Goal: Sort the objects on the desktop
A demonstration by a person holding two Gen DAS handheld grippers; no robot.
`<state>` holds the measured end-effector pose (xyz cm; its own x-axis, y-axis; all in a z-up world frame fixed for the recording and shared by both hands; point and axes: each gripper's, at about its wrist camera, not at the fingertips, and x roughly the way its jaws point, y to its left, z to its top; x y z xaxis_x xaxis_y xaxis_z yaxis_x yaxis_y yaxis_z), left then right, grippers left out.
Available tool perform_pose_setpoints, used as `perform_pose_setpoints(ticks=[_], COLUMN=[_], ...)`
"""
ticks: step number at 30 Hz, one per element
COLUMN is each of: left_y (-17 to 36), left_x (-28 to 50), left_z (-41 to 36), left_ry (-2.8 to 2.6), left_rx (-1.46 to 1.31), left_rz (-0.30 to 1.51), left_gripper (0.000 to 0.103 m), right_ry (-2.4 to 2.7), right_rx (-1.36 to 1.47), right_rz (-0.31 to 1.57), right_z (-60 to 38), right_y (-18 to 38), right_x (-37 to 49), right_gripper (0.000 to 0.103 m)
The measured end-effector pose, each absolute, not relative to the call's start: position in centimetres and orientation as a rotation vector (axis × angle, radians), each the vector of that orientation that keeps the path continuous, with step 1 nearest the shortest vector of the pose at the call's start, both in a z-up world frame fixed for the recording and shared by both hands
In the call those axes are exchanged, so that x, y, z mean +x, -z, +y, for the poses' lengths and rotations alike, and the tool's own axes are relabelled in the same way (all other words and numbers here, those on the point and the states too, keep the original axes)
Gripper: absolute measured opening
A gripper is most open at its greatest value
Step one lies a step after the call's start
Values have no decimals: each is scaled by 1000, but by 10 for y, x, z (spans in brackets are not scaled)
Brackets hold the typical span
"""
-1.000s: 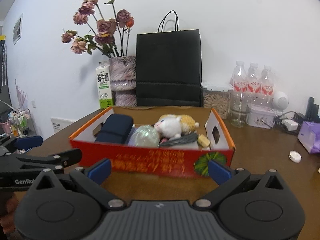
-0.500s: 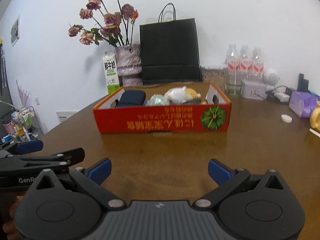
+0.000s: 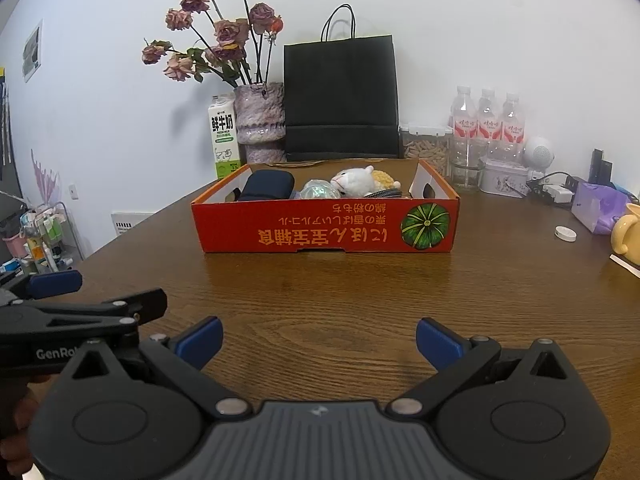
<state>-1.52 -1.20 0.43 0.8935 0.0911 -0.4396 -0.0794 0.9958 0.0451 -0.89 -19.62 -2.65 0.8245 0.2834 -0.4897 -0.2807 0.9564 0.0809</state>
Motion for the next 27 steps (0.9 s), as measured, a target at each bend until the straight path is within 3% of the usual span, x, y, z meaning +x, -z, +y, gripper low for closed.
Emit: perform_pose_setpoints(ticks=[27], left_y=[-6], left_x=[-19], left_z=[-11], left_ry=[-90], left_rx=[25], left_rz=[456], left_gripper=[103], right_ry=[-300], right_rx=[2], right_rz=[518], right_z=[-196], right_y=[25], right_x=[-13], right_gripper=[103])
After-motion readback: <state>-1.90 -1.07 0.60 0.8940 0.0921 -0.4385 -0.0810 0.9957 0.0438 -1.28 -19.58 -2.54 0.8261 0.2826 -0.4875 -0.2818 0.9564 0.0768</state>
